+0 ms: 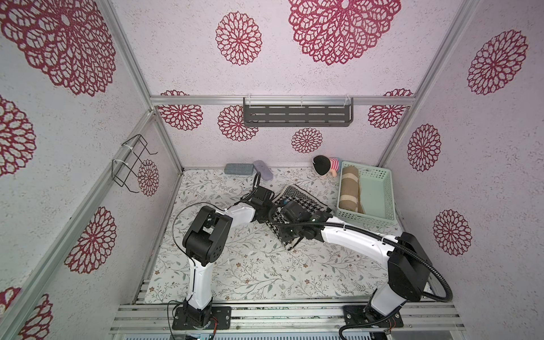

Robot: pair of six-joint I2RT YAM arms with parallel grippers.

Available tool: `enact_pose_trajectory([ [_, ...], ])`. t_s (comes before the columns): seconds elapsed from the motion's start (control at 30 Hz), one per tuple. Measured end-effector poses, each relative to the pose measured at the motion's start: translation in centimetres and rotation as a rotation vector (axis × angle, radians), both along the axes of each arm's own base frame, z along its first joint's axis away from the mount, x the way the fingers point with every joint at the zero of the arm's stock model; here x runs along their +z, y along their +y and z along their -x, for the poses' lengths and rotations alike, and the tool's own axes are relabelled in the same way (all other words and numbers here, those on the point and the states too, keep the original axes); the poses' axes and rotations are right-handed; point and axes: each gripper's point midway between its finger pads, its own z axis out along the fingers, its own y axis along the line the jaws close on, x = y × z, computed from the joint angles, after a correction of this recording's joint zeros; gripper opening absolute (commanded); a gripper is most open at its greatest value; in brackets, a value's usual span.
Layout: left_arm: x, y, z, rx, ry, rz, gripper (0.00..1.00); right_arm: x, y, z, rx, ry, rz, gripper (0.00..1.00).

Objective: Roll up the scarf and place it into the basket
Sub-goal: Roll the scarf at the center of the board.

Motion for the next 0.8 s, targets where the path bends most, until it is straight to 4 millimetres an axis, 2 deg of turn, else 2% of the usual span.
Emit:
enact_pose_trajectory([
  [0.03, 0.0, 0.0, 0.0, 0.002, 0.001, 0.001, 0.08, -0.3, 0.8, 0.7, 0.026, 0.006, 0.002, 0.24],
  [0.1, 0.0, 0.0, 0.0, 0.005, 0.002, 0.004, 0.08, -1.5, 1.3, 1.2, 0.044, 0.026, 0.023, 0.23],
  [0.23, 0.0, 0.0, 0.0, 0.007, 0.002, 0.004, 0.08, -4.9, 0.3, 0.7, 0.033, 0.061, 0.117, 0.24],
  [0.33, 0.0, 0.0, 0.0, 0.007, 0.002, 0.004, 0.09, -6.4, -0.8, -0.1, 0.026, 0.063, 0.183, 0.27],
  [0.57, 0.0, 0.1, 0.0, 0.008, 0.000, 0.003, 0.13, -6.9, -2.7, -2.7, 0.029, -0.020, 0.283, 0.50],
  [0.8, 0.0, 0.1, -0.1, 0.009, -0.001, 0.003, 0.14, -7.8, -2.8, -3.5, 0.092, -0.089, 0.317, 0.66],
])
